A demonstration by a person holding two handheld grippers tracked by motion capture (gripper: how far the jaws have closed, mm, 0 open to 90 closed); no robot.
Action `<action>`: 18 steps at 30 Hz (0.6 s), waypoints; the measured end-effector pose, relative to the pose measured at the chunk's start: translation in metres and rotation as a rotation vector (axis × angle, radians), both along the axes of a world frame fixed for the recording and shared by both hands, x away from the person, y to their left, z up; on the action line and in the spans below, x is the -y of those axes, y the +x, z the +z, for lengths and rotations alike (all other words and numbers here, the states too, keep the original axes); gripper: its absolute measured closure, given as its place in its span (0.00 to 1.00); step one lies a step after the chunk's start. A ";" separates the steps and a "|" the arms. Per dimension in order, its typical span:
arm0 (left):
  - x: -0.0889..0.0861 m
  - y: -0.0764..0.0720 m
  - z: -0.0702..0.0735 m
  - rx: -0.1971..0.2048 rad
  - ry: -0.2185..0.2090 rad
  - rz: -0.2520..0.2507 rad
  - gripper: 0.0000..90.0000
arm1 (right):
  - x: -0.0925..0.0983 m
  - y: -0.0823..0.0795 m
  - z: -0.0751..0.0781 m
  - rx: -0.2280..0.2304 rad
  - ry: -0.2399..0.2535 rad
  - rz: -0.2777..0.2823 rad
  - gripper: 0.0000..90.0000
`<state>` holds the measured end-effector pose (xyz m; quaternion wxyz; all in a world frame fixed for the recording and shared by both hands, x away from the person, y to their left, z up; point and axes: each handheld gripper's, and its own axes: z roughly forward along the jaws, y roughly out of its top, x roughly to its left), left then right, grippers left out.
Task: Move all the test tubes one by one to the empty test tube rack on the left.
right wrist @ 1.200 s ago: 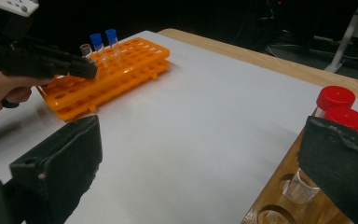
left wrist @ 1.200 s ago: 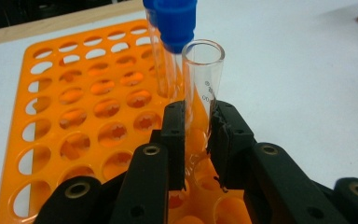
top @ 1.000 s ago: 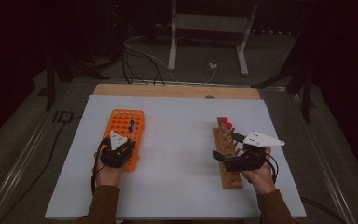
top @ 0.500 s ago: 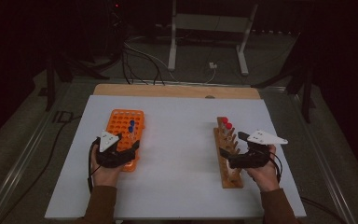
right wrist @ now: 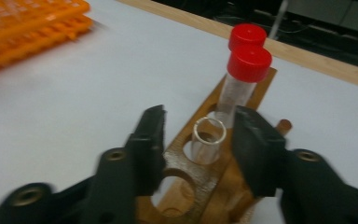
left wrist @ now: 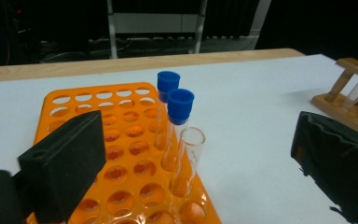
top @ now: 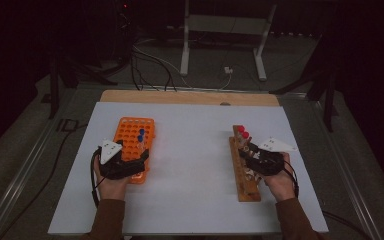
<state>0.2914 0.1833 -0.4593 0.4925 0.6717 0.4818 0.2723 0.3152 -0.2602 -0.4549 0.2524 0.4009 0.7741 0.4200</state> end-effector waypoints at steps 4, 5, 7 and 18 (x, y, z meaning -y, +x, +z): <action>0.002 0.000 0.000 0.000 -0.006 -0.005 0.05 | 0.000 0.003 -0.003 -0.010 -0.015 -0.013 0.81; 0.003 0.000 0.000 -0.001 -0.005 -0.006 0.05 | 0.000 0.004 -0.004 -0.009 -0.016 -0.017 0.83; 0.004 0.000 0.000 -0.002 0.001 -0.009 0.04 | 0.001 0.005 -0.004 -0.014 0.001 -0.012 0.84; 0.006 0.001 0.000 -0.007 0.001 -0.006 0.02 | -0.002 0.008 -0.007 -0.011 0.014 -0.034 0.83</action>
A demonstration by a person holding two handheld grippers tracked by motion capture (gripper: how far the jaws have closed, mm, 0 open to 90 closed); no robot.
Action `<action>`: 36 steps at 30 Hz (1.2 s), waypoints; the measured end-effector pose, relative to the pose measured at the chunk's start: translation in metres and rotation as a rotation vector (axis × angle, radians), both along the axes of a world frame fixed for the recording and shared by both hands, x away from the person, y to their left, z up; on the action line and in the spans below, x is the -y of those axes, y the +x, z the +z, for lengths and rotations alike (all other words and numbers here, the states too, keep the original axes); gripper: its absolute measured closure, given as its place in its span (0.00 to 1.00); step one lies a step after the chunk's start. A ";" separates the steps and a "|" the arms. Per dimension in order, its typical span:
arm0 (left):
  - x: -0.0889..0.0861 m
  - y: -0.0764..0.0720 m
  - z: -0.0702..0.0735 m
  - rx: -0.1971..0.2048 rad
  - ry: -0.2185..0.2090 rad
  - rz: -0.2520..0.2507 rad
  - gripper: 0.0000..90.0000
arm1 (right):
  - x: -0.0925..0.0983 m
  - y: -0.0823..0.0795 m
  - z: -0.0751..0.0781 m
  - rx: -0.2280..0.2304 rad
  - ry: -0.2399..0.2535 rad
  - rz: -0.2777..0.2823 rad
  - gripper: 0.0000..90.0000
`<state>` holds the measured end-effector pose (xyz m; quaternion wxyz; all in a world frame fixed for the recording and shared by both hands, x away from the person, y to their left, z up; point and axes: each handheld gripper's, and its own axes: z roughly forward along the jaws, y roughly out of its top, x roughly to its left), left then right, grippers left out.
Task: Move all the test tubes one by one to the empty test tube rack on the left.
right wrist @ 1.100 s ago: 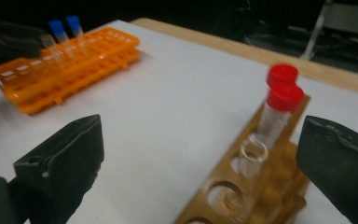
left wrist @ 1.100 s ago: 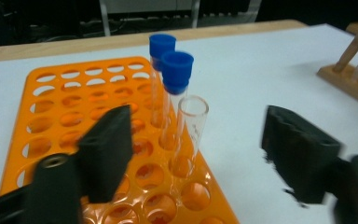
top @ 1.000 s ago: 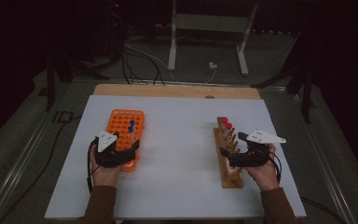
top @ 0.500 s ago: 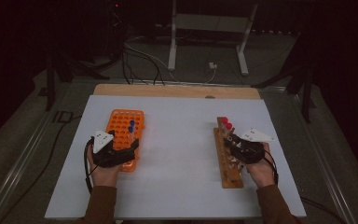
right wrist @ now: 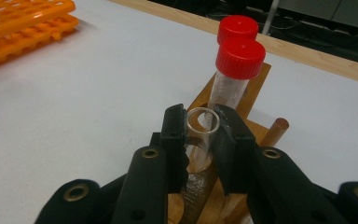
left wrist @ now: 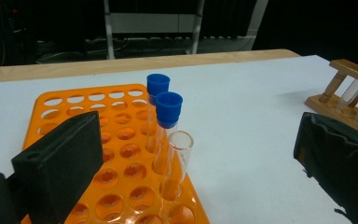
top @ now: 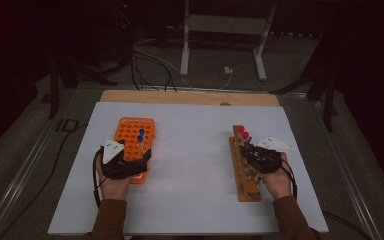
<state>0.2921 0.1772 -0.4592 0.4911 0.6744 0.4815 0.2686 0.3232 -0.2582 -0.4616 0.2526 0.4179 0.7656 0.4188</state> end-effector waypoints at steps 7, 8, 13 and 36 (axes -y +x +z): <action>0.001 0.000 0.000 -0.001 0.000 -0.006 0.02 | -0.002 -0.003 0.000 0.005 -0.020 -0.004 0.84; 0.001 0.000 0.001 -0.001 -0.001 -0.008 0.02 | -0.002 -0.003 0.001 0.000 -0.015 -0.003 0.84; 0.003 0.000 0.001 -0.002 0.000 -0.019 0.02 | 0.000 -0.002 0.002 -0.018 0.005 -0.010 0.85; 0.015 0.000 0.005 -0.005 0.006 -0.100 0.02 | 0.008 -0.016 0.040 0.040 0.094 -0.007 0.85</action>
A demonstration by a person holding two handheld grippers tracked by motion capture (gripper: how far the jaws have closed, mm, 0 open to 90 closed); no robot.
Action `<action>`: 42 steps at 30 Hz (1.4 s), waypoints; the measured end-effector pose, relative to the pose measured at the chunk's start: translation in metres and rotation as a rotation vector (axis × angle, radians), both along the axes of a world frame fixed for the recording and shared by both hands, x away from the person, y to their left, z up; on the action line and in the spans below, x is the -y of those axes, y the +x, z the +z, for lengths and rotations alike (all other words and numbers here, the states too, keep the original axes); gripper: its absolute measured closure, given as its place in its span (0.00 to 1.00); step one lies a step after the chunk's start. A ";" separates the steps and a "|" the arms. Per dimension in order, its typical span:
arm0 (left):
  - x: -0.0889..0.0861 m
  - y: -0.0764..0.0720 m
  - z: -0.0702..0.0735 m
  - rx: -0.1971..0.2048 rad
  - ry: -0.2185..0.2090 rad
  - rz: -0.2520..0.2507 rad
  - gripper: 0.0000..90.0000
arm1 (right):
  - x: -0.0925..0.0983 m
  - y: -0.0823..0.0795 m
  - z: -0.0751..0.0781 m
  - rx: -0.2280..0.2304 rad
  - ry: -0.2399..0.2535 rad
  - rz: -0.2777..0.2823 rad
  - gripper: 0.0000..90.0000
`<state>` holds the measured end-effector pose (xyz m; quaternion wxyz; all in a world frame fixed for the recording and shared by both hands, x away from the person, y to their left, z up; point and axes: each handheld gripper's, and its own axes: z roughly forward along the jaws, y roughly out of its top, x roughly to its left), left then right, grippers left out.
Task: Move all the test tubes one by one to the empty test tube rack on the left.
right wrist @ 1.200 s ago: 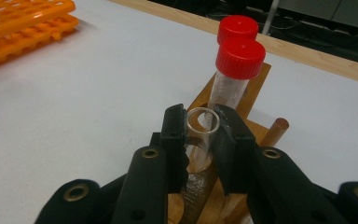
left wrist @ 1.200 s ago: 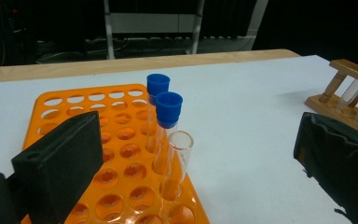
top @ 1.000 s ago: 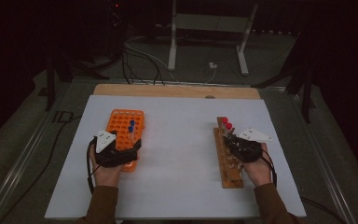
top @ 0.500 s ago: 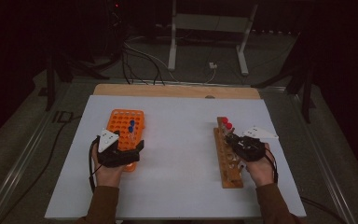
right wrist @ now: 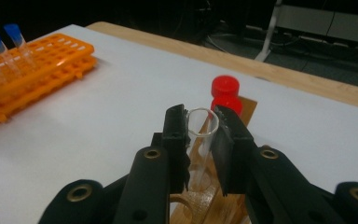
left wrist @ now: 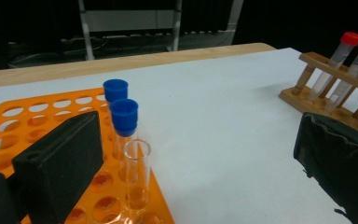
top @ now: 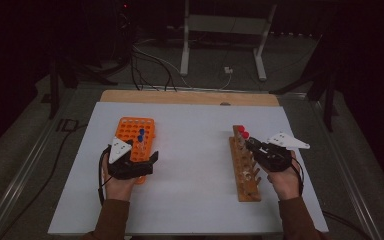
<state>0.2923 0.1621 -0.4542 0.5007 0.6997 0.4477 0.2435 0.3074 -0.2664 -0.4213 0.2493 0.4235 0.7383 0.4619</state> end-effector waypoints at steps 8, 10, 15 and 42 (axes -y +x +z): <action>0.007 -0.001 0.002 -0.001 -0.003 -0.029 0.02 | 0.000 -0.007 0.011 0.039 0.006 -0.005 0.85; 0.008 -0.001 0.004 0.005 -0.007 -0.032 0.02 | 0.000 -0.008 0.013 0.046 0.011 -0.005 0.85; 0.011 -0.002 0.006 0.013 -0.005 -0.042 0.02 | -0.001 -0.010 0.016 0.051 0.027 0.009 0.85; 0.094 -0.005 0.006 0.013 0.055 -0.255 0.06 | -0.043 -0.014 0.001 -0.027 0.066 0.183 0.85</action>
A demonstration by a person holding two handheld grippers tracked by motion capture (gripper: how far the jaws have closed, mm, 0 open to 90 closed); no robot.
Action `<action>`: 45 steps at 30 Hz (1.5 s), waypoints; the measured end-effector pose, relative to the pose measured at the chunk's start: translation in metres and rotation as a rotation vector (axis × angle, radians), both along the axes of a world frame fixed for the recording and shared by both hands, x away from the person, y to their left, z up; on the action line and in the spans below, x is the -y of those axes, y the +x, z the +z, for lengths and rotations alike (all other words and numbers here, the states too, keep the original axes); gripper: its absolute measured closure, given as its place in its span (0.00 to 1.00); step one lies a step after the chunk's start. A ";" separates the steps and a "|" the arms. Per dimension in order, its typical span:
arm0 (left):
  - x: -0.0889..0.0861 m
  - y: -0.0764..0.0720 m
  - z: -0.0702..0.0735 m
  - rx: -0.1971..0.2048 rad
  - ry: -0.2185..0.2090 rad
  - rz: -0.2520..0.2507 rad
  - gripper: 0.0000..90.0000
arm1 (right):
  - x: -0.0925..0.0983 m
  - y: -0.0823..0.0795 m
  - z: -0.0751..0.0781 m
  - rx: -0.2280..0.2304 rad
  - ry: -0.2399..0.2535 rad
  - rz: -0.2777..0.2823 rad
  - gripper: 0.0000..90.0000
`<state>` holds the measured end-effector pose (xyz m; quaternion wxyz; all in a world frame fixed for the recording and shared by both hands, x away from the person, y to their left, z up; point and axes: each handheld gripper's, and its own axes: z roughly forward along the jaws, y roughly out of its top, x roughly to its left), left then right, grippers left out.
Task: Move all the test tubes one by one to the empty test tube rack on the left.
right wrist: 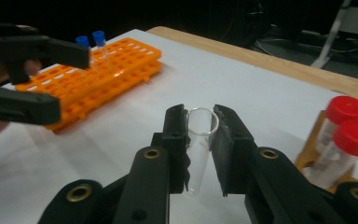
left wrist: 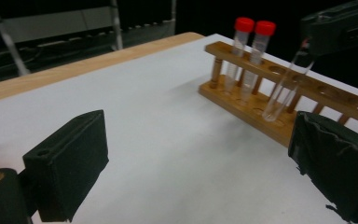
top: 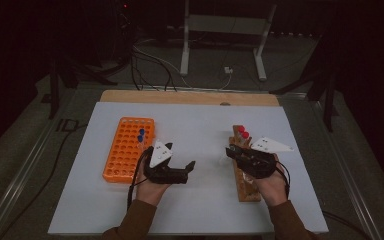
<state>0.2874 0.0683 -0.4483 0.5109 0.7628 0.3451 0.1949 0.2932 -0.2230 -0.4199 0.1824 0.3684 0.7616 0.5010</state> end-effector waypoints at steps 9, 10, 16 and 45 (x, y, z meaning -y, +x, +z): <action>0.028 0.000 -0.006 -0.009 0.014 -0.050 0.08 | -0.008 -0.001 -0.003 -0.018 0.013 0.037 0.85; 0.032 0.000 -0.006 -0.009 0.016 -0.054 0.08 | -0.009 -0.001 -0.003 -0.021 0.017 0.041 0.85; 0.051 -0.002 -0.011 -0.003 0.025 -0.086 0.16 | -0.014 -0.003 -0.005 -0.034 0.026 0.061 0.85; 0.073 -0.007 -0.012 0.035 0.041 -0.165 0.83 | -0.022 -0.004 -0.008 -0.065 0.034 0.105 0.85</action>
